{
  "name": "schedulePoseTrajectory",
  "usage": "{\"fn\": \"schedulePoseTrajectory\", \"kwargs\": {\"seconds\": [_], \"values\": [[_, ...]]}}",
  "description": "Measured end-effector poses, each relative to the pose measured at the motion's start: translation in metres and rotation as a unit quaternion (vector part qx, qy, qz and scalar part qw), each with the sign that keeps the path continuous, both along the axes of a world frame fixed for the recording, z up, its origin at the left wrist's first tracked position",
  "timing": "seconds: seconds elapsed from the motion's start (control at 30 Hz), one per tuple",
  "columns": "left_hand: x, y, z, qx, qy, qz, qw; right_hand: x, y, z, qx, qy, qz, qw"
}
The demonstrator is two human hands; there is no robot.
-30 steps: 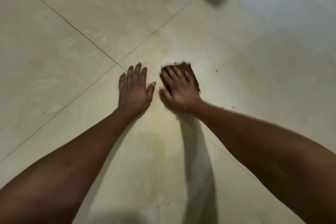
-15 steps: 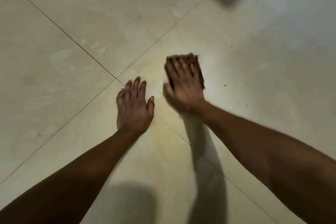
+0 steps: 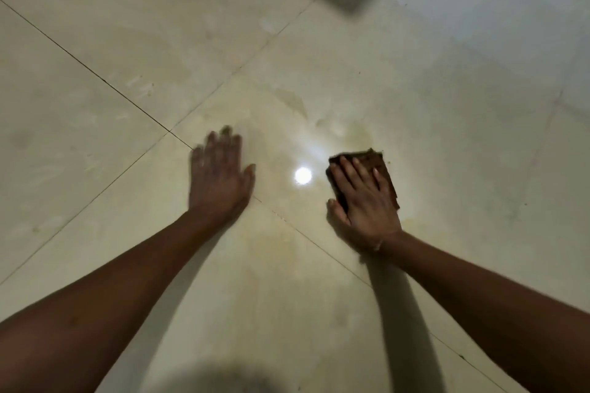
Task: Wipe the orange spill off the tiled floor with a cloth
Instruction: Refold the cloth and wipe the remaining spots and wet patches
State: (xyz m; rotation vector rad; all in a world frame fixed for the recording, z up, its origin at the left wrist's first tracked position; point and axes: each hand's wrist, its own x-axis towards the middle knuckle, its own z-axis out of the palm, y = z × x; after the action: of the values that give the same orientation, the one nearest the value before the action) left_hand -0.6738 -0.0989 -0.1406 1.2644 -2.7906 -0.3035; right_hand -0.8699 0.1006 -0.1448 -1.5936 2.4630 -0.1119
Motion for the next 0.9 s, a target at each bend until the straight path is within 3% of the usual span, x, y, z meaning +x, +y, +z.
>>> {"fn": "schedulePoseTrajectory", "kwargs": {"seconds": [0.13,0.33,0.53,0.73,0.83,0.9], "values": [[-0.044,0.056,-0.001,0.043,0.015,-0.134,0.99,-0.053,-0.063,0.01,0.017,0.007,-0.101,0.995],[-0.051,0.069,-0.011,0.032,-0.007,-0.128,0.991,-0.016,0.067,0.006,0.009,0.0,-0.084,0.996],[-0.053,0.07,-0.011,0.028,-0.008,-0.13,0.991,-0.063,0.017,0.008,0.026,0.002,-0.179,0.984],[-0.054,0.07,-0.007,0.035,-0.005,-0.14,0.99,-0.011,0.142,0.007,0.019,-0.007,-0.163,0.986],[-0.053,0.07,-0.01,0.036,0.008,-0.141,0.989,-0.034,0.083,0.005,0.025,0.014,-0.28,0.96],[-0.053,0.067,-0.01,0.054,0.024,-0.144,0.988,-0.012,0.033,0.006,0.02,0.034,-0.254,0.966]]}}
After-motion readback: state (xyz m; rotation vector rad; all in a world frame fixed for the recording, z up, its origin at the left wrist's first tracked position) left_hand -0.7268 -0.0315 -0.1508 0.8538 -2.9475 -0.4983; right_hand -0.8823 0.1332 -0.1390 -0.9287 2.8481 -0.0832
